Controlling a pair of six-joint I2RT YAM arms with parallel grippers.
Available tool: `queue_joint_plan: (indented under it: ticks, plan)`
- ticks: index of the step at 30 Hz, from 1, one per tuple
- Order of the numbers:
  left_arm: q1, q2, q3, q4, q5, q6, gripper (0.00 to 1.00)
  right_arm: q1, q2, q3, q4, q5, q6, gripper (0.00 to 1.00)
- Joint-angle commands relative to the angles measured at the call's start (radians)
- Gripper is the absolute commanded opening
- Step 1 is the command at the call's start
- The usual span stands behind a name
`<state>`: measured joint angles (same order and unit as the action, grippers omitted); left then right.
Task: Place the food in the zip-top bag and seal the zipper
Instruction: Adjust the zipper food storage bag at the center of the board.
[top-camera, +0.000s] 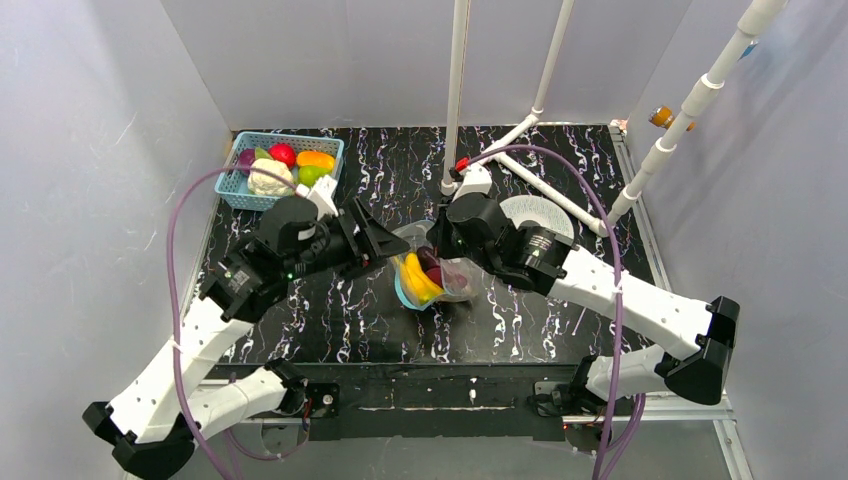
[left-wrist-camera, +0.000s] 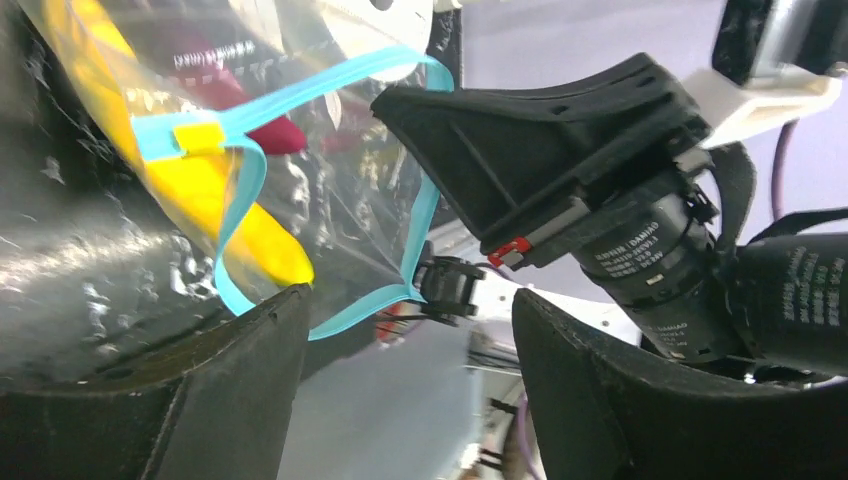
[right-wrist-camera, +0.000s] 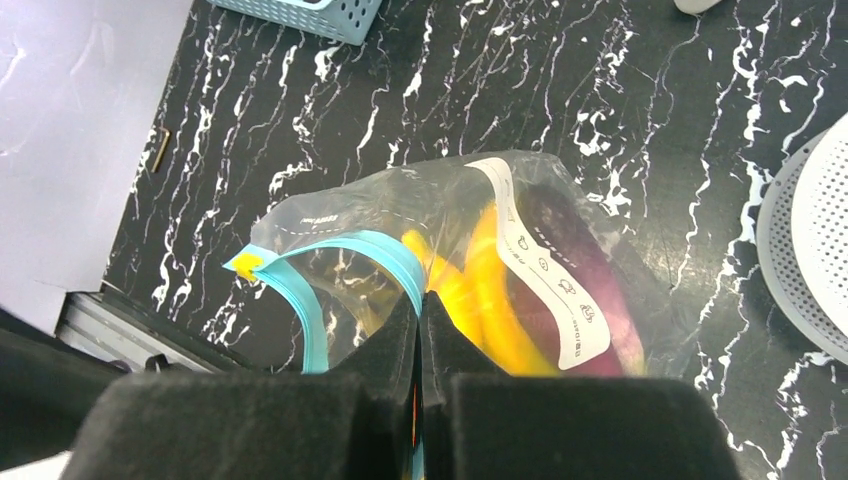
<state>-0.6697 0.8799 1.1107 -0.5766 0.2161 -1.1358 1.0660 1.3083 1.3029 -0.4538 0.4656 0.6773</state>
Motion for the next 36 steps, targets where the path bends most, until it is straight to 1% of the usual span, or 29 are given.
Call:
queue_joint_plan:
  ticks: [1, 3, 4, 5, 9, 11, 13, 14, 15, 16, 17, 19, 22, 23, 26, 27, 29, 31, 33, 36]
  plan:
    - [0.003, 0.125, 0.199, -0.317, -0.114, 0.36, 0.72, -0.048, 0.008, 0.088, -0.069, -0.077, 0.027, 0.01]
    - [0.003, 0.174, 0.237, -0.381, -0.117, 0.399, 0.73, -0.137, 0.01, 0.074, -0.058, -0.328, 0.082, 0.01]
    - [0.004, 0.181, 0.225, -0.362, -0.086, 0.397, 0.73, -0.174, 0.01, 0.06, -0.037, -0.424, 0.103, 0.01]
    - [0.004, 0.18, 0.195, -0.321, -0.027, 0.384, 0.73, -0.194, 0.013, 0.056, -0.032, -0.478, 0.108, 0.01]
    - [0.005, 0.171, 0.004, -0.093, 0.117, 0.273, 0.71, -0.204, 0.045, 0.11, -0.056, -0.523, 0.071, 0.01]
    - [0.003, 0.202, -0.032, -0.022, 0.169, 0.248, 0.69, -0.204, 0.064, 0.146, -0.079, -0.54, 0.055, 0.01]
    - [0.003, 0.248, -0.033, 0.021, 0.187, 0.242, 0.67, -0.204, 0.069, 0.159, -0.095, -0.532, 0.046, 0.01]
    - [0.003, 0.27, -0.026, 0.023, 0.183, 0.248, 0.63, -0.204, 0.066, 0.157, -0.097, -0.525, 0.045, 0.01]
    - [0.003, 0.291, -0.012, 0.009, 0.176, 0.258, 0.52, -0.204, 0.06, 0.154, -0.097, -0.518, 0.044, 0.01]
    - [0.003, 0.31, 0.007, 0.0, 0.178, 0.269, 0.38, -0.204, 0.056, 0.148, -0.099, -0.513, 0.041, 0.01]
    - [0.003, 0.311, 0.016, -0.003, 0.18, 0.272, 0.27, -0.203, 0.051, 0.147, -0.106, -0.501, 0.038, 0.01]
    - [0.003, 0.283, 0.025, -0.002, 0.157, 0.27, 0.15, -0.204, 0.042, 0.144, -0.122, -0.459, 0.022, 0.01]
    - [0.004, 0.22, 0.058, -0.011, 0.121, 0.274, 0.01, -0.204, 0.037, 0.147, -0.152, -0.362, -0.018, 0.01]
    - [0.003, 0.199, 0.075, -0.018, 0.109, 0.269, 0.0, -0.203, 0.036, 0.149, -0.161, -0.336, -0.038, 0.01]
    - [0.005, 0.15, 0.105, -0.002, 0.099, 0.207, 0.0, -0.172, 0.038, 0.135, -0.149, -0.26, -0.132, 0.01]
    - [0.004, 0.143, 0.106, 0.016, 0.103, 0.188, 0.0, -0.153, 0.043, 0.131, -0.147, -0.203, -0.171, 0.01]
    - [0.005, 0.155, 0.092, 0.025, 0.1, 0.163, 0.0, -0.113, 0.053, 0.13, -0.156, -0.143, -0.205, 0.01]
    - [0.014, 0.194, 0.074, -0.007, 0.094, 0.165, 0.0, -0.094, 0.054, 0.123, -0.144, -0.137, -0.215, 0.01]
    - [0.037, 0.229, 0.059, -0.038, 0.126, 0.181, 0.0, -0.088, 0.042, 0.108, -0.12, -0.133, -0.219, 0.01]
    - [0.058, 0.22, 0.039, -0.03, 0.106, 0.203, 0.0, -0.089, 0.017, 0.097, -0.103, -0.099, -0.219, 0.01]
